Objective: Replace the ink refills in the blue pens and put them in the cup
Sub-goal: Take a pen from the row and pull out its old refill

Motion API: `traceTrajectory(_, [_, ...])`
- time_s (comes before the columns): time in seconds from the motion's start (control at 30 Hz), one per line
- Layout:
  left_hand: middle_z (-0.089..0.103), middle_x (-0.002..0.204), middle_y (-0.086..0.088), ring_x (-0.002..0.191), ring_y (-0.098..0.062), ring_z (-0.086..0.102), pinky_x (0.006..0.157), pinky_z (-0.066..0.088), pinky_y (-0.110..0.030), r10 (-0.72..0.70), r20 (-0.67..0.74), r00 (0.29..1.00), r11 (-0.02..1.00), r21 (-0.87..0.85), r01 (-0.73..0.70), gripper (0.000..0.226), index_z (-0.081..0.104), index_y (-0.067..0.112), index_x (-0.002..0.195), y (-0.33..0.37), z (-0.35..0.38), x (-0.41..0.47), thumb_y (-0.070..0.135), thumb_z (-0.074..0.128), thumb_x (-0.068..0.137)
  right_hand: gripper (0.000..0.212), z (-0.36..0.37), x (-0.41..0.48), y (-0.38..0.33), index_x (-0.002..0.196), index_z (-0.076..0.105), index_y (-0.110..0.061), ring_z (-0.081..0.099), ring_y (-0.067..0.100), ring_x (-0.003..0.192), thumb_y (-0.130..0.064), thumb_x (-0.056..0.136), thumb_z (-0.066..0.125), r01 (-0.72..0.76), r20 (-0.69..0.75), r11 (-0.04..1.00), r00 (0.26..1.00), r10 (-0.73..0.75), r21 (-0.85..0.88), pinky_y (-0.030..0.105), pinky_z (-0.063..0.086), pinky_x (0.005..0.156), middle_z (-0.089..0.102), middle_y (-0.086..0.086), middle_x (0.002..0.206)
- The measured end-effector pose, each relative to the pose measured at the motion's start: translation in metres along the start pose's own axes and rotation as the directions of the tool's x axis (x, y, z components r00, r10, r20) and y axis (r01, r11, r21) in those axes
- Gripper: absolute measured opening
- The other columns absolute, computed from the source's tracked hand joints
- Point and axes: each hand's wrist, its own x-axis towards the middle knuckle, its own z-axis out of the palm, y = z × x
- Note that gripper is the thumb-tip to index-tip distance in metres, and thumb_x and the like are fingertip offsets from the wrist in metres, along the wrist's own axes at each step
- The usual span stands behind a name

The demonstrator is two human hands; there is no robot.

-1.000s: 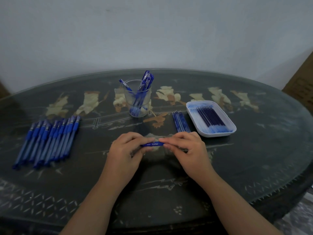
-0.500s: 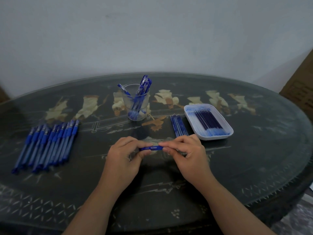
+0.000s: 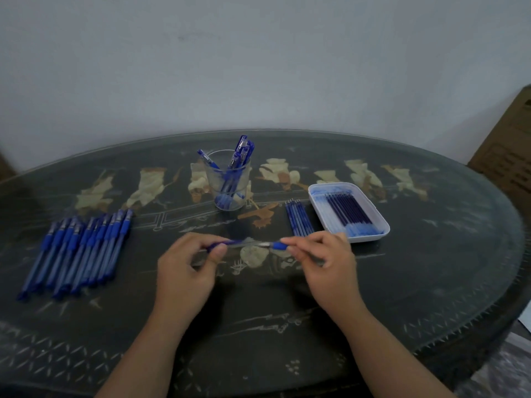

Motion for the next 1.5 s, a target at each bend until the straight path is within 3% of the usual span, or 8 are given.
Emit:
traceTrajectory(0.13, [0.066,0.093,0.02,0.094,-0.002,0.062,0.087,0.049,-0.024,0.034,0.052,0.998,0.999,0.023,-0.036,0.015,0.075,0.024,0.095,0.005,0.007,-0.001,0.016,0.073,0.083,0.018,0.005,0.001,-0.003,0.104,0.07,-0.043,0.048,0.007,0.086,-0.041,0.088,0.063,0.014,0.014,1.0,1.0,-0.014,-0.009,0.013,0.037,0.079,0.056,-0.022,0.078])
traceTrajectory(0.33, [0.065,0.097,0.024,0.1,-0.004,0.061,0.092,0.046,-0.05,-0.016,0.106,0.994,0.976,0.22,-0.007,0.024,0.069,0.049,0.098,-0.001,0.006,-0.002,0.055,0.058,0.077,0.02,0.009,0.0,-0.002,0.103,0.073,-0.044,0.051,0.014,0.088,-0.046,0.087,0.06,0.014,0.032,1.0,0.999,-0.015,0.004,0.045,0.045,0.078,0.061,-0.019,0.083])
traceTrajectory(0.57, [0.056,0.098,0.029,0.111,0.005,0.042,0.083,0.012,-0.025,-0.237,0.121,0.964,0.907,0.384,0.174,0.015,0.069,0.046,0.095,0.001,0.008,0.004,0.034,0.069,0.086,0.02,0.012,0.002,-0.002,0.102,0.071,-0.049,0.053,0.014,0.089,-0.048,0.085,0.06,0.004,0.049,1.0,0.999,-0.005,0.005,0.051,0.045,0.08,0.064,-0.019,0.086])
traceTrajectory(0.87, [0.046,0.099,0.043,0.111,0.015,0.035,0.089,0.013,-0.023,-0.187,0.154,0.97,0.949,0.283,0.138,0.037,0.06,0.057,0.1,0.005,0.007,0.003,0.036,0.079,0.076,0.015,0.012,0.008,-0.009,0.098,0.073,-0.048,0.052,0.011,0.092,-0.039,0.086,0.069,-0.075,0.112,0.995,0.99,0.083,-0.072,0.049,0.041,0.088,0.063,-0.02,0.086])
traceTrajectory(0.97, [0.059,0.102,0.035,0.117,0.011,0.046,0.107,0.028,-0.037,-0.125,0.146,0.981,0.988,0.108,0.11,0.038,0.065,0.056,0.098,0.005,0.005,0.001,0.038,0.083,0.07,0.017,0.02,0.01,-0.016,0.098,0.073,-0.048,0.052,0.012,0.089,-0.045,0.084,0.063,-0.055,0.082,0.996,0.995,0.06,-0.064,0.049,0.043,0.084,0.062,-0.02,0.084])
traceTrajectory(1.13, [0.064,0.103,0.032,0.109,0.005,0.057,0.103,0.042,-0.048,-0.091,0.107,0.99,0.993,-0.066,0.099,0.028,0.073,0.045,0.089,0.002,0.005,0.002,0.023,0.082,0.075,0.02,0.029,0.005,-0.017,0.099,0.073,-0.047,0.049,0.008,0.088,-0.049,0.085,0.058,-0.018,0.073,0.999,0.997,0.022,-0.05,0.044,0.043,0.084,0.06,-0.023,0.084])
traceTrajectory(1.3, [0.061,0.102,0.036,0.103,0.007,0.057,0.1,0.041,-0.05,-0.092,0.093,0.991,0.996,0.018,0.091,0.027,0.071,0.049,0.081,0.001,0.009,0.004,0.024,0.079,0.076,0.022,0.03,0.004,-0.016,0.101,0.073,-0.044,0.049,0.012,0.086,-0.047,0.087,0.056,0.031,0.059,0.997,0.998,-0.027,-0.067,0.045,0.043,0.081,0.059,-0.021,0.085])
traceTrajectory(1.5, [0.062,0.091,0.032,0.099,0.016,0.048,0.086,0.019,-0.024,-0.035,0.098,0.995,0.984,0.179,0.017,0.032,0.057,0.051,0.075,0.003,0.012,-0.001,0.025,0.074,0.082,0.021,0.03,0.003,-0.013,0.103,0.075,-0.039,0.049,0.014,0.082,-0.043,0.089,0.059,0.09,0.028,0.993,0.996,-0.088,-0.082,0.049,0.044,0.073,0.061,-0.018,0.083])
